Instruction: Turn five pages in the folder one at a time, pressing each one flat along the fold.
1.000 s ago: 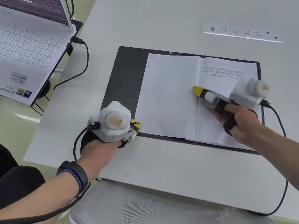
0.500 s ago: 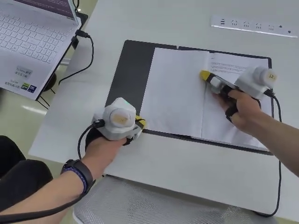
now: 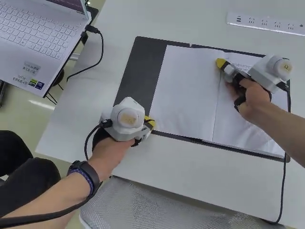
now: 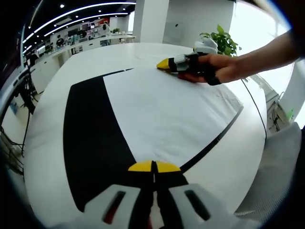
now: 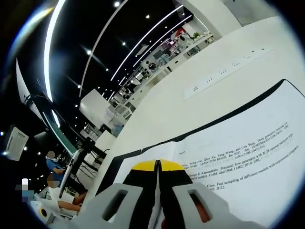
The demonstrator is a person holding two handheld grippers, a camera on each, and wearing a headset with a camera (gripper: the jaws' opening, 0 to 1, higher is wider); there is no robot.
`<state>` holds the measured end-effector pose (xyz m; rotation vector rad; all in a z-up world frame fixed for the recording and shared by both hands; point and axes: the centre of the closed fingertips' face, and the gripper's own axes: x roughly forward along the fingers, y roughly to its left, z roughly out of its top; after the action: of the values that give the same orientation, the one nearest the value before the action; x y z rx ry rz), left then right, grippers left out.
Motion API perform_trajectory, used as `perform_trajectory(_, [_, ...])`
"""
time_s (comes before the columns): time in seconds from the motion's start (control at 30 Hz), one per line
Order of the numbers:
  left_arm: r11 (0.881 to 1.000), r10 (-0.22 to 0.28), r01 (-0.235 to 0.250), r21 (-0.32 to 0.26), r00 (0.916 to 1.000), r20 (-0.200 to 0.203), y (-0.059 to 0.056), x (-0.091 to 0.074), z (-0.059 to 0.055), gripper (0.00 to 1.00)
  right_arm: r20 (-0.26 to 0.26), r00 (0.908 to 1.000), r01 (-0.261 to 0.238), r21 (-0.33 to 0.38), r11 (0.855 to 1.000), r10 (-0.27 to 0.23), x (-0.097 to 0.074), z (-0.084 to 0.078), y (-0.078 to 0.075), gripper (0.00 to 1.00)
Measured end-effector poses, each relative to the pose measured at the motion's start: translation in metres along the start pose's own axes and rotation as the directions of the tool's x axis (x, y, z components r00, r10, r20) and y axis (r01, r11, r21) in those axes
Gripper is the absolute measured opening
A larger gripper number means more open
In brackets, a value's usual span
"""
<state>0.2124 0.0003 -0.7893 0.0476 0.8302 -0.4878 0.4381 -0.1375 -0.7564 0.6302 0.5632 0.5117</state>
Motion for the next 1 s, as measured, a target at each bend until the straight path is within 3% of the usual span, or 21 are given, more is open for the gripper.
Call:
perform_trajectory(0.17, [1.0,0.004,-0.004,-0.002,1.0,-0.003,0.0,0.0,0.0,0.0,0.041,0.999,0.017,0.05,0.999,-0.019,0.013,0.009,-0.011,0.0])
perform_trajectory(0.5, [1.0,0.003,-0.003,0.0,1.0,0.001,0.0,0.0,0.0,0.0,0.055,0.9981,0.024,0.058,0.998,-0.027,0.017,0.014,-0.012,0.0])
perform_trajectory(0.73, [1.0,0.004,-0.004,-0.01,1.0,0.005,0.001,0.0,0.001,0.0,-0.001,0.9995,-0.032,0.023,0.999,0.032,0.012,0.005,-0.008,0.0])
perform_trajectory(1.0, [1.0,0.006,-0.006,-0.008,0.9999,0.008,0.001,0.001,0.0,0.0,-0.067,0.9941,-0.088,-0.038,0.995,0.085,-0.011,-0.015,0.009,0.0])
